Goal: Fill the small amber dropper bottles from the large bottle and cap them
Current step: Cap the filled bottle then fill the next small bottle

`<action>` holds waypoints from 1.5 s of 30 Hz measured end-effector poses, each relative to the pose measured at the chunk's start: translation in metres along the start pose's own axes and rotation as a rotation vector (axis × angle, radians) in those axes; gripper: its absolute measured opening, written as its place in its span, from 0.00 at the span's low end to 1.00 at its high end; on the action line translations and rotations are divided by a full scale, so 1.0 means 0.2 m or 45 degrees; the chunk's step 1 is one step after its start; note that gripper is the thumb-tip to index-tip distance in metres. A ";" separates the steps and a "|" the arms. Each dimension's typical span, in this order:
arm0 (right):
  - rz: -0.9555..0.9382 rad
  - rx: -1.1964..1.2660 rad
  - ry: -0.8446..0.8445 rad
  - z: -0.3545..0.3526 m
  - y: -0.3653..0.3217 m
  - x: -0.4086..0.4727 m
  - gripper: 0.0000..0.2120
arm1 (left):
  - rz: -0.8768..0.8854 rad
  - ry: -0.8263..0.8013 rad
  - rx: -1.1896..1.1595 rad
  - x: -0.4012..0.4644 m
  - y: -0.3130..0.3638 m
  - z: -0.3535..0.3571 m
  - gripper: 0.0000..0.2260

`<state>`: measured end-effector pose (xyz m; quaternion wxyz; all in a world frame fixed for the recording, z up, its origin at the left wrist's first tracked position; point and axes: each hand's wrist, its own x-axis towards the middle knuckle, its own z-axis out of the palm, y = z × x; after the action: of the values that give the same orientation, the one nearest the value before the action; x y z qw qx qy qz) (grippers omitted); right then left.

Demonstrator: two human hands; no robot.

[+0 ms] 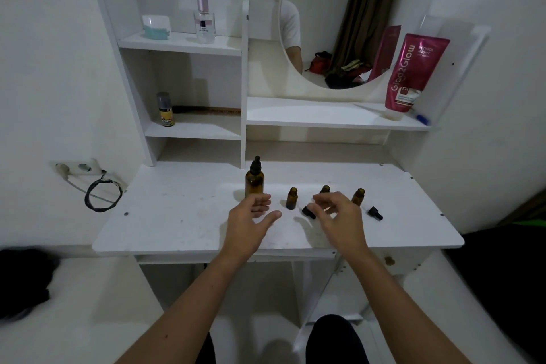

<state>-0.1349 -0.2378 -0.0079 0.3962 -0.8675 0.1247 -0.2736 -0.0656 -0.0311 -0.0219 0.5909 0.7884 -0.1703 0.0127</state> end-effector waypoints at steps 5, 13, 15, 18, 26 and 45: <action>0.016 -0.194 -0.024 0.07 0.07 -0.05 0.14 | -0.004 -0.096 0.018 0.05 0.02 0.13 0.25; 0.018 -0.313 0.049 0.12 0.11 -0.08 0.08 | 0.007 -0.087 0.026 0.14 0.04 0.22 0.24; 0.026 -0.290 0.076 0.11 0.11 -0.08 0.06 | 0.032 -0.074 0.057 0.15 0.03 0.23 0.20; 0.065 -0.128 0.130 0.09 0.10 -0.08 0.05 | 0.058 -0.077 0.095 0.16 0.01 0.24 0.16; 0.161 0.375 0.199 0.00 -0.02 0.03 0.08 | 0.073 -0.088 0.083 0.18 -0.01 0.23 0.13; -0.382 -0.400 -0.338 0.06 -0.19 0.27 0.12 | 0.089 -0.123 0.069 0.19 -0.06 0.25 0.11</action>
<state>-0.0831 -0.2290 0.0342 0.2243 -0.9556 -0.0174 -0.1903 -0.0351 -0.0845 -0.0401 0.5597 0.7974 -0.2257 -0.0002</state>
